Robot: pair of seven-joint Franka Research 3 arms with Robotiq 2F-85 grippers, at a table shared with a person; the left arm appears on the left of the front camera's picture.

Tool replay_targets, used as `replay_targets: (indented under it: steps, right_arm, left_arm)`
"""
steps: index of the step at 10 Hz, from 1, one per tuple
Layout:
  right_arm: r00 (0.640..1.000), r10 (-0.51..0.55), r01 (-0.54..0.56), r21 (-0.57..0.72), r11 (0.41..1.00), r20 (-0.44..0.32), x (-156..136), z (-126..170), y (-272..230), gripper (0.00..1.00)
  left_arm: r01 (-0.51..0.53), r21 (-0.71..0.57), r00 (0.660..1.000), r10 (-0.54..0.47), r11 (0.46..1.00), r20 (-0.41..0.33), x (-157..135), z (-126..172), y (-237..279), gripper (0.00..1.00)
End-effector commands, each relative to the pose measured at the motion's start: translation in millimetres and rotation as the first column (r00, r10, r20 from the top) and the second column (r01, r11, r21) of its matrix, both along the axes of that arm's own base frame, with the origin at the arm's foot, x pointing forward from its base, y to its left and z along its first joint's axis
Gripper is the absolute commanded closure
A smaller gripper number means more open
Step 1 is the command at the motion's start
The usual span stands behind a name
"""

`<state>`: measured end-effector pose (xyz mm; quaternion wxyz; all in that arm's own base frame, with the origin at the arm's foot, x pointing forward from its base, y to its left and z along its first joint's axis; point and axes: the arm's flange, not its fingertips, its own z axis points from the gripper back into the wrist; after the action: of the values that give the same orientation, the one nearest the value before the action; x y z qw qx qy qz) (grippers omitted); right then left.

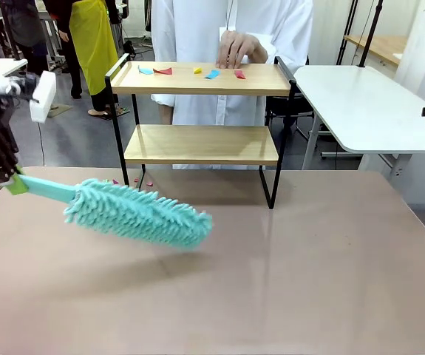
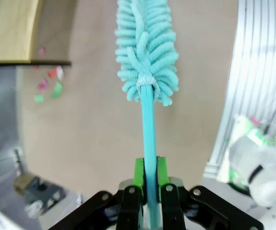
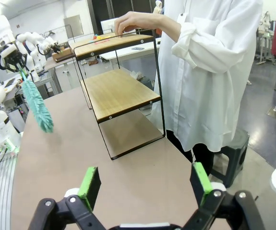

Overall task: Clean the shelf.
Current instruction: Clean the specific section of the Shelf indicated by the human with the Duster.

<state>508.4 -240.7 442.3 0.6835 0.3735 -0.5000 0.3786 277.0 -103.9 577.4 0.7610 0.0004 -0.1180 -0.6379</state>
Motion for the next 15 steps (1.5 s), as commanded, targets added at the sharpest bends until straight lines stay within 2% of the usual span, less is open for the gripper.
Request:
replay_targets:
  steps: [1, 2, 3, 5, 6, 7, 9, 10, 11, 14, 15]
  right_arm:
    - [1.0, 0.002, -0.002, -0.006, 1.0, 0.003, 0, 3, 1, 0.0]
    - [1.0, 0.002, -0.002, -0.006, 1.0, 0.003, 0, 3, 1, 0.0]
    - [1.0, 0.002, -0.002, -0.006, 1.0, 0.003, 0, 3, 1, 0.0]
    - [1.0, 0.002, -0.002, -0.006, 1.0, 0.003, 0, 3, 1, 0.0]
    - [1.0, 0.002, -0.002, -0.006, 1.0, 0.003, 0, 3, 1, 0.0]
    - [1.0, 0.002, -0.002, -0.006, 1.0, 0.003, 0, 3, 1, 0.0]
    - [1.0, 0.002, -0.002, -0.006, 1.0, 0.003, 0, 3, 1, 0.0]
    - [1.0, 0.002, -0.002, -0.006, 1.0, 0.003, 0, 3, 1, 0.0]
    - [1.0, 0.002, -0.002, -0.006, 1.0, 0.003, 0, 3, 1, 0.0]
    - [1.0, 0.002, -0.002, -0.006, 1.0, 0.003, 0, 3, 1, 0.0]
    - [1.0, 0.002, -0.002, -0.006, 1.0, 0.003, 0, 3, 1, 0.0]
  left_arm:
    - [0.074, -0.173, 0.997, -0.072, 0.982, 0.015, -9, 19, -7, 0.87]
    - [0.11, -0.264, 0.994, -0.106, 0.958, 0.03, -14, 32, -17, 0.87]
    - [0.083, -0.339, 0.996, -0.083, 0.937, 0.014, -16, 42, -25, 0.87]
    - [-0.026, -0.486, 0.999, 0.043, 0.874, 0.025, -36, 81, -65, 0.87]
    - [-0.097, -0.508, 0.99, 0.136, 0.856, 0.04, -45, 99, -88, 0.87]
    - [-0.179, -0.539, 0.976, 0.22, 0.823, 0.012, -51, 113, -109, 0.87]
    - [-0.371, -0.557, 0.896, 0.445, 0.744, -0.002, -54, 133, -152, 0.87]
    - [-0.451, -0.561, 0.84, 0.543, 0.694, -0.004, -55, 139, -173, 0.87]
    - [-0.481, -0.589, 0.8, 0.6, 0.65, 0.008, -54, 146, -199, 0.87]
    - [-0.602, -0.568, 0.677, 0.736, 0.561, 0.009, -31, 152, -279, 0.87]
    - [-0.651, -0.559, 0.616, 0.788, 0.513, 0.006, -22, 152, -298, 0.87]
